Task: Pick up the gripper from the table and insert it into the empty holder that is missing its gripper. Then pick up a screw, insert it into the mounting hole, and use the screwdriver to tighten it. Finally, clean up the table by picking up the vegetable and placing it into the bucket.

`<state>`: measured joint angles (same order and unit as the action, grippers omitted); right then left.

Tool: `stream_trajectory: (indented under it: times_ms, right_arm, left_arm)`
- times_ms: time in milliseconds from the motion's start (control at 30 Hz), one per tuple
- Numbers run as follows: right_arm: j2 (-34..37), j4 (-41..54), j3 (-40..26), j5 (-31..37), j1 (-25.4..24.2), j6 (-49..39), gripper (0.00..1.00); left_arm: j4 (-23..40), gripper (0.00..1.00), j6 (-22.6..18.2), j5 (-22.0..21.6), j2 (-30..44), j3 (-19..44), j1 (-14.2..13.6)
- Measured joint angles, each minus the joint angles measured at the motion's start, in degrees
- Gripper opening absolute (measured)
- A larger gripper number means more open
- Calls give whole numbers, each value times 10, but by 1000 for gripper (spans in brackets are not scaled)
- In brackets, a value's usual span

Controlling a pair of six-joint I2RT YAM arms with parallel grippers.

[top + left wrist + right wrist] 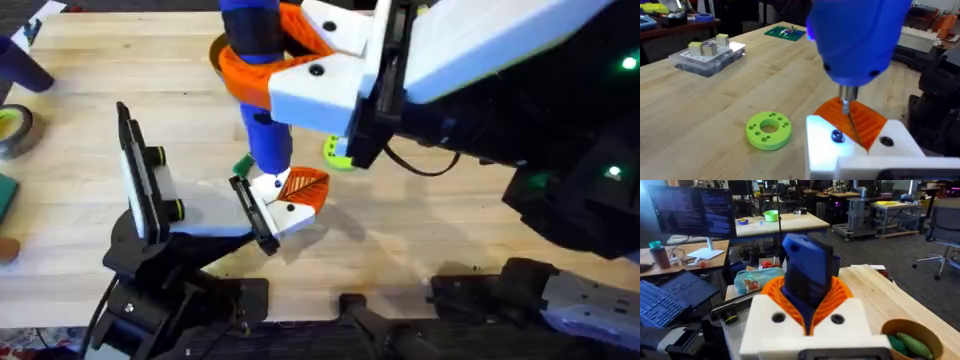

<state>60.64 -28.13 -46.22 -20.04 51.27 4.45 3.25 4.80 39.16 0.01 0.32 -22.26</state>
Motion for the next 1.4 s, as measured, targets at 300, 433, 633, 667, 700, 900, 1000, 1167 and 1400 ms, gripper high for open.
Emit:
stream_trajectory:
  times_ms: [300,433,633,667,700,900,1000,1167,1400]
  right_arm:
    - [0,21,0,0,0,-2,26]
    - [0,24,0,-2,0,-2,26]
    - [1,24,0,-4,0,-2,26]
    - [3,23,0,-4,0,-2,26]
    - [6,22,0,-4,0,-2,26]
    - [17,20,0,-4,0,-2,26]
    - [17,20,0,-4,0,-2,26]
    - [17,20,0,-4,1,-2,26]
    - [19,18,0,-4,1,-2,26]
  left_arm:
    - [0,14,0,0,0,0,0]
    - [0,14,0,0,0,0,0]
    - [0,14,0,0,0,0,0]
    - [0,14,0,0,0,0,0]
    - [0,14,0,0,0,0,0]
    - [0,14,0,0,0,0,0]
    - [0,14,0,0,0,0,0]
    - [0,14,0,0,0,0,0]
    - [0,14,0,0,0,0,0]
